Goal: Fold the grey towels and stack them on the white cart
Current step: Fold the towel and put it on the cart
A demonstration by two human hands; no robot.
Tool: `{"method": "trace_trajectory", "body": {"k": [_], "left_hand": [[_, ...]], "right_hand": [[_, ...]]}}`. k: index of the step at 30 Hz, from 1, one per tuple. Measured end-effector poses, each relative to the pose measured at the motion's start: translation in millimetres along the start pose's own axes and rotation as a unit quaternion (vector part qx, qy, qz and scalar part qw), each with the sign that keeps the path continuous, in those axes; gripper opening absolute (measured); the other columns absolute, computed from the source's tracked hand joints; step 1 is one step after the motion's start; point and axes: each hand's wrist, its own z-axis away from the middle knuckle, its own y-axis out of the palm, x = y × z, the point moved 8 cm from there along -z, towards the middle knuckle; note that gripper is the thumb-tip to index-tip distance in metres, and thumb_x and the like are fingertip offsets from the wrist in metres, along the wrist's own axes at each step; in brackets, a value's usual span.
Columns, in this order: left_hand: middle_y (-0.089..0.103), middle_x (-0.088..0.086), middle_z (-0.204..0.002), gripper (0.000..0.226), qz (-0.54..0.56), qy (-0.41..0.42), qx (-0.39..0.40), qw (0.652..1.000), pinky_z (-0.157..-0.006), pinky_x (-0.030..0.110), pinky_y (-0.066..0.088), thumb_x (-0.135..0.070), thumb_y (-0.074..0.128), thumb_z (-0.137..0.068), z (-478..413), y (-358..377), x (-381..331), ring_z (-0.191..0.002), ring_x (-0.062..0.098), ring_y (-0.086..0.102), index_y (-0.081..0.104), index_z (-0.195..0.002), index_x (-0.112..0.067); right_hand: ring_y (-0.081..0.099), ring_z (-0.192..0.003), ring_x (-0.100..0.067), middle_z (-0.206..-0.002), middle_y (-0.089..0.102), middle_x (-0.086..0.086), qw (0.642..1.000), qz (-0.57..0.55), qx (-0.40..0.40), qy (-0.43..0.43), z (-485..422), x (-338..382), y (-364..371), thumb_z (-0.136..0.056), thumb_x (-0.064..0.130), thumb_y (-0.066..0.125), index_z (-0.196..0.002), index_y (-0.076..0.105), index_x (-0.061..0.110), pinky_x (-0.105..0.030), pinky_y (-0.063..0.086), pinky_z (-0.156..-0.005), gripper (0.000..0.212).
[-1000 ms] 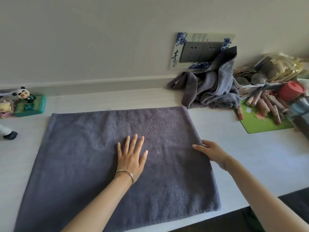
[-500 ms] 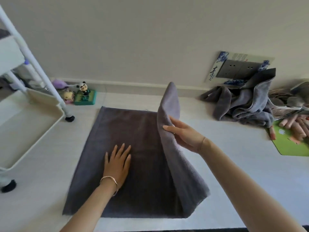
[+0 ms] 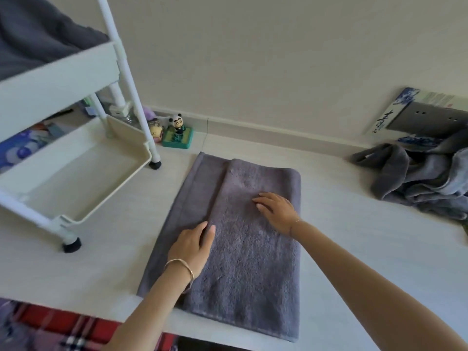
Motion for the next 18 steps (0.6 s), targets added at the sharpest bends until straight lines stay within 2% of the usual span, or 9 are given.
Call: {"method": "trace_trajectory", "body": {"k": [4,7,10,13,18], "left_hand": [[0.045,0.001,-0.140,0.063,-0.091,0.016,0.044,0.995,-0.102,0.035,0.039,-0.062,0.025,-0.092,-14,-1,-29,-0.132,0.017,0.037,0.031,-0.144,-0.027],[0.044,-0.002,-0.140,0.063,-0.114,0.061,0.081,0.988,-0.101,0.032,0.039,-0.064,0.035,-0.089,-34,4,-47,-0.131,0.015,0.039,0.032,-0.142,-0.031],[0.048,-0.006,-0.135,0.064,-0.115,0.111,0.132,0.978,-0.100,0.030,0.040,-0.069,0.047,-0.081,-51,18,-63,-0.125,0.014,0.045,0.038,-0.137,-0.039],[0.049,-0.009,-0.134,0.067,-0.109,0.171,0.167,0.965,-0.102,0.027,0.038,-0.070,0.059,-0.072,-57,37,-86,-0.125,0.011,0.045,0.042,-0.132,-0.044],[0.045,-0.010,-0.138,0.068,-0.112,0.220,0.214,0.945,-0.102,0.029,0.038,-0.066,0.064,-0.072,-62,66,-115,-0.125,0.012,0.044,0.041,-0.132,-0.045]], "right_hand": [[0.028,-0.136,-0.016,-0.145,0.036,0.011,0.997,0.078,-0.008,0.000,37,-22,0,-0.098,0.047,0.033,-0.140,0.039,0.033,-0.032,0.018,-0.113,0.044],[0.038,-0.123,-0.016,-0.128,0.045,0.007,0.995,0.093,-0.025,0.022,68,-42,-9,-0.096,0.050,0.036,-0.136,0.043,0.033,-0.030,0.028,-0.108,0.044],[0.052,-0.100,-0.015,-0.100,0.051,0.007,0.996,0.065,-0.050,0.046,104,-55,-14,-0.093,0.046,0.048,-0.121,0.059,0.028,-0.026,0.043,-0.090,0.035],[0.052,-0.075,-0.006,-0.085,0.051,0.014,0.996,0.012,-0.051,0.074,139,-61,-11,-0.088,0.043,0.059,-0.102,0.067,0.029,-0.019,0.044,-0.070,0.022],[0.049,-0.065,0.003,-0.075,0.056,0.018,0.995,-0.041,-0.004,0.091,161,-65,-2,-0.087,0.039,0.062,-0.089,0.070,0.031,-0.014,0.041,-0.066,0.012]]}}
